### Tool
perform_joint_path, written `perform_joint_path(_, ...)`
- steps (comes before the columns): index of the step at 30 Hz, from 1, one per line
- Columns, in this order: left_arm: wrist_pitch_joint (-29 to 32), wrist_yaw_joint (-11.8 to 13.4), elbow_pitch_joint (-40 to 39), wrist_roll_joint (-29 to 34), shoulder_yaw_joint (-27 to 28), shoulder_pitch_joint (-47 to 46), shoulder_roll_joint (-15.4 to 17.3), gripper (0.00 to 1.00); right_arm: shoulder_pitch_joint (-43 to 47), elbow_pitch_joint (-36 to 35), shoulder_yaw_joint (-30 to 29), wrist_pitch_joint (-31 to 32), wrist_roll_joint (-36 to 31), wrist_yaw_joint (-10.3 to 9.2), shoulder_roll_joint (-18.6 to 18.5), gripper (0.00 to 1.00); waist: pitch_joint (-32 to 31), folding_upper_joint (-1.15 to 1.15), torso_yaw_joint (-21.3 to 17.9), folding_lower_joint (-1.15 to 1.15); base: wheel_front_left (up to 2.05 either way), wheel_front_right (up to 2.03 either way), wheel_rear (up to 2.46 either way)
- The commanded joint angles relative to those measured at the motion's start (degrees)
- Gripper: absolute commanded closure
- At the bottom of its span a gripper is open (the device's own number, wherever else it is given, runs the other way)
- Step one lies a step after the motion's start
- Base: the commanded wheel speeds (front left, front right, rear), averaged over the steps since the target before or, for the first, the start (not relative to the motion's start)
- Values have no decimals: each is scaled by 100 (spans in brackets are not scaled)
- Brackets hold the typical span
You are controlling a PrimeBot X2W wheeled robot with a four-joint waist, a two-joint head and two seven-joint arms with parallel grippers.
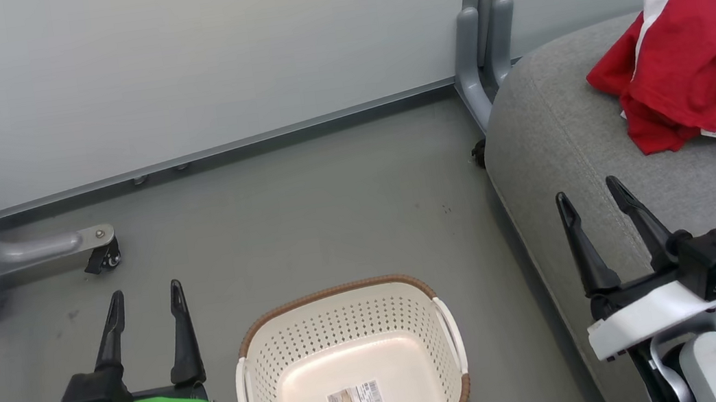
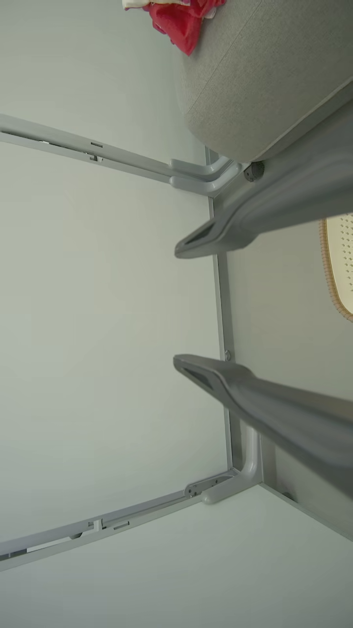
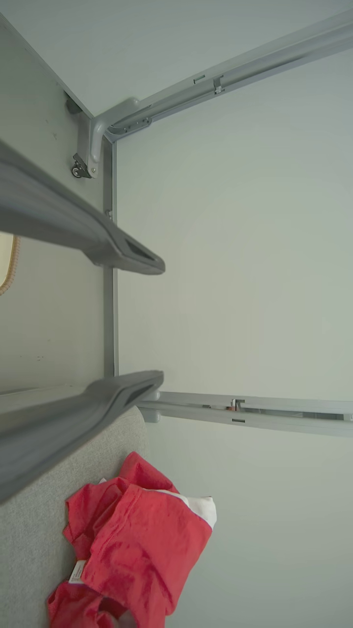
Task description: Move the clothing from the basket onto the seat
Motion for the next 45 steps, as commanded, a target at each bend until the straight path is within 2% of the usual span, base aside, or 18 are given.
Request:
perform_joint_path(1,-1,-15,-24,52,28,112,-3,0,120,-56,-42,-13,62,-4,-14,0,-15,0,12,0,0,0,0)
perform_joint_path(11,-1,-55,-46,73,14,200,-15,0,426,-140,-191,-13,111,-4,-14,0,-53,0,37,0,0,0,0)
perform_joint_path(31,-1,-18,59,126,-29,189,-26,0,340,-53,-226,-13,102,-4,-14,0,-62,0,29,0,0,0,0)
perform_joint_path(32,0,-46,60,107,-43,169,-22,100,363,-67,-210,0,93,0,2,100,-63,0,29,0,0,0,0)
perform_joint_path(36,33,-52,260,31,-33,169,-34,100,442,100,-200,17,171,0,33,100,-64,0,25,0,0,0,0)
perform_joint_path(45,317,-95,282,-1008,87,95,-32,100,393,174,-277,267,1196,0,9,100,-61,0,-13,0,0,0,0)
